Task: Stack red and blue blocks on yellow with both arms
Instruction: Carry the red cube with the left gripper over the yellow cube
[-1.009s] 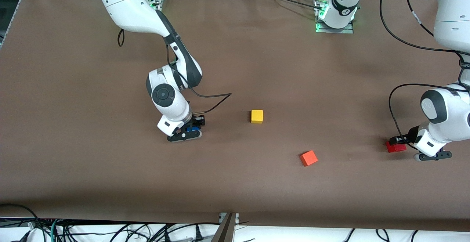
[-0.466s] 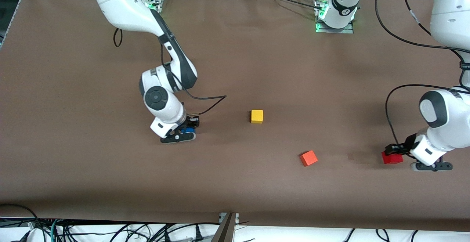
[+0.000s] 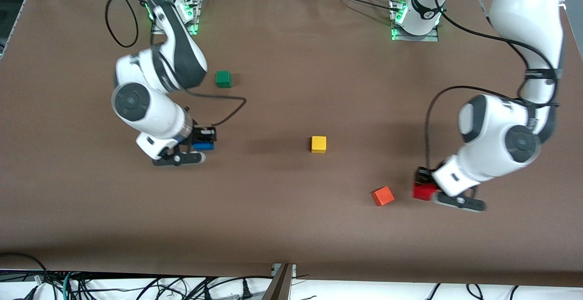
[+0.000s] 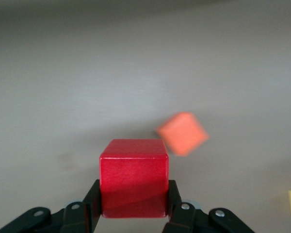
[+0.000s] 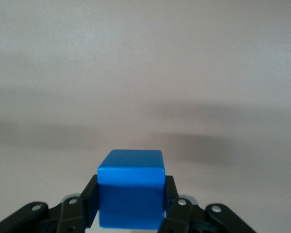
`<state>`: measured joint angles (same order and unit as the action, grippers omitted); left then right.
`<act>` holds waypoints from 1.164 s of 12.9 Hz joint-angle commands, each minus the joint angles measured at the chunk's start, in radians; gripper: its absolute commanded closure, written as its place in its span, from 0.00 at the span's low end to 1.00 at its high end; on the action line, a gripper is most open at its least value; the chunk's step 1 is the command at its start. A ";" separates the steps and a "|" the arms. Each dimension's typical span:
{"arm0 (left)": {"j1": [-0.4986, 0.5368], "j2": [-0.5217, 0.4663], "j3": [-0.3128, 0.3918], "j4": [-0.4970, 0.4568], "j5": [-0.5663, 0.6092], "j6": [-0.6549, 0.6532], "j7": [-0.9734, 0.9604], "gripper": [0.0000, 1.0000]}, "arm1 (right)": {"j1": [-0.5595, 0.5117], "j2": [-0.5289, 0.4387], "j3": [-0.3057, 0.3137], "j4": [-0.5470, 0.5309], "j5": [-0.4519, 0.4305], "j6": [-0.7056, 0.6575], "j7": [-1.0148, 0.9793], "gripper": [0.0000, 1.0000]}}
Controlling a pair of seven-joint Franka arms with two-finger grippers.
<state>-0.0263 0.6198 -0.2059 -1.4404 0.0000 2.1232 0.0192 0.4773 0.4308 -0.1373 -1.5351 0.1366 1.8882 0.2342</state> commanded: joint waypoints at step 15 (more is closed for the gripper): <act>-0.372 0.049 -0.056 -0.066 0.115 -0.011 -0.501 1.00 | -0.002 -0.014 -0.007 0.072 0.003 -0.093 0.028 0.58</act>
<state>-0.3574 0.6650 -0.2771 -1.5042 0.0682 2.1150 -0.4290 0.4772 0.4106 -0.1468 -1.4895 0.1371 1.8108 0.2423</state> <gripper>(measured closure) 0.441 0.445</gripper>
